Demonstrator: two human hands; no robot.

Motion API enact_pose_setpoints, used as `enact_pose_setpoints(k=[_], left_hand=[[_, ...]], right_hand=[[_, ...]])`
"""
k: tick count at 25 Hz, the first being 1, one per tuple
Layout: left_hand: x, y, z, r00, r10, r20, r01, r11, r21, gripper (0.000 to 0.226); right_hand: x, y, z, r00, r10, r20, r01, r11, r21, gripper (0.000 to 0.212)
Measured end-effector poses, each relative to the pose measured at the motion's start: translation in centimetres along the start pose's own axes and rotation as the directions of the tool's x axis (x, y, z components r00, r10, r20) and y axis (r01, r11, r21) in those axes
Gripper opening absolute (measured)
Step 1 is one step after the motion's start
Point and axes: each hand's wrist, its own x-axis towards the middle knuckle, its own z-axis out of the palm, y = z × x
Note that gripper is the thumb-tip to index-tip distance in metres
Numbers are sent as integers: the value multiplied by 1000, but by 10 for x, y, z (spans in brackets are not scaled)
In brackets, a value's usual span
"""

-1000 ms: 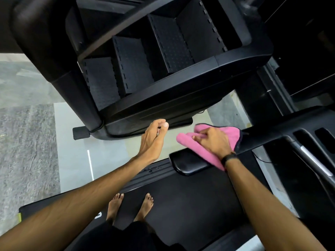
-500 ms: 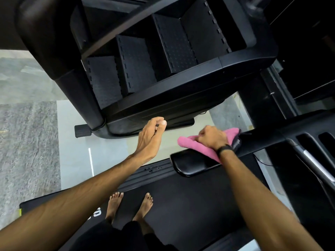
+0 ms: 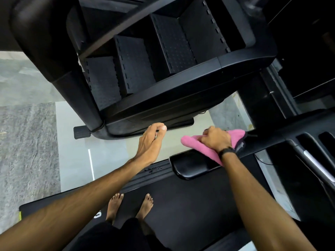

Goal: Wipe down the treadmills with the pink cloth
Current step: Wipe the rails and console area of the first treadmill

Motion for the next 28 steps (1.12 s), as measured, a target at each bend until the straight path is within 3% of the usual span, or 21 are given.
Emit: enact_pose_setpoints(k=[3, 5, 7, 9, 11, 13, 15, 17, 19, 21, 24, 26, 28], left_hand=[[-1, -2, 6, 1000, 6, 23, -7, 1000, 25, 49], [1, 0, 9, 999, 28, 29, -29, 999, 21, 54], [2, 2, 8, 999, 36, 23, -36, 999, 11, 57], [3, 4, 5, 999, 27, 19, -27, 1000, 8, 51], [1, 5, 5, 1000, 19, 18, -19, 1000, 10, 45], [0, 6, 9, 999, 21, 28, -22, 1000, 17, 44], [-1, 7, 13, 999, 25, 33, -26, 999, 24, 51], [2, 8, 17, 999, 39, 26, -40, 999, 23, 54], [3, 8, 18, 998, 50, 25, -51, 999, 15, 55], [2, 11, 18, 998, 56, 37, -57, 998, 22, 55], [1, 12, 18, 998, 56, 42, -57, 998, 23, 56], [-1, 11, 20, 998, 49, 47, -50, 998, 31, 57], [-3, 9, 22, 998, 38, 51, -40, 999, 36, 54]], right_hand=[[-7, -56, 18, 984, -137, 112, 139, 990, -12, 54], [-48, -64, 32, 952, -303, -48, 307, 943, 128, 45], [-73, -38, 31, 919, -330, -217, 377, 898, 228, 35], [-58, -5, 17, 953, -197, -232, 249, 943, 221, 32], [-18, 5, 8, 990, -4, -138, 17, 996, 88, 37], [3, -19, 6, 1000, 15, 8, -14, 999, -41, 45], [-11, -59, 19, 990, -131, 52, 131, 991, -4, 42], [-59, -75, 37, 937, -334, -102, 346, 927, 146, 33], [-94, -51, 44, 875, -415, -249, 472, 844, 255, 36], [-79, -5, 31, 907, -312, -281, 397, 857, 329, 34], [-25, 27, 1, 979, -6, -203, 44, 981, 186, 31], [-19, -3, 6, 988, -22, -155, 24, 1000, 6, 36], [-48, -41, 23, 973, -126, -192, 125, 992, -16, 46]])
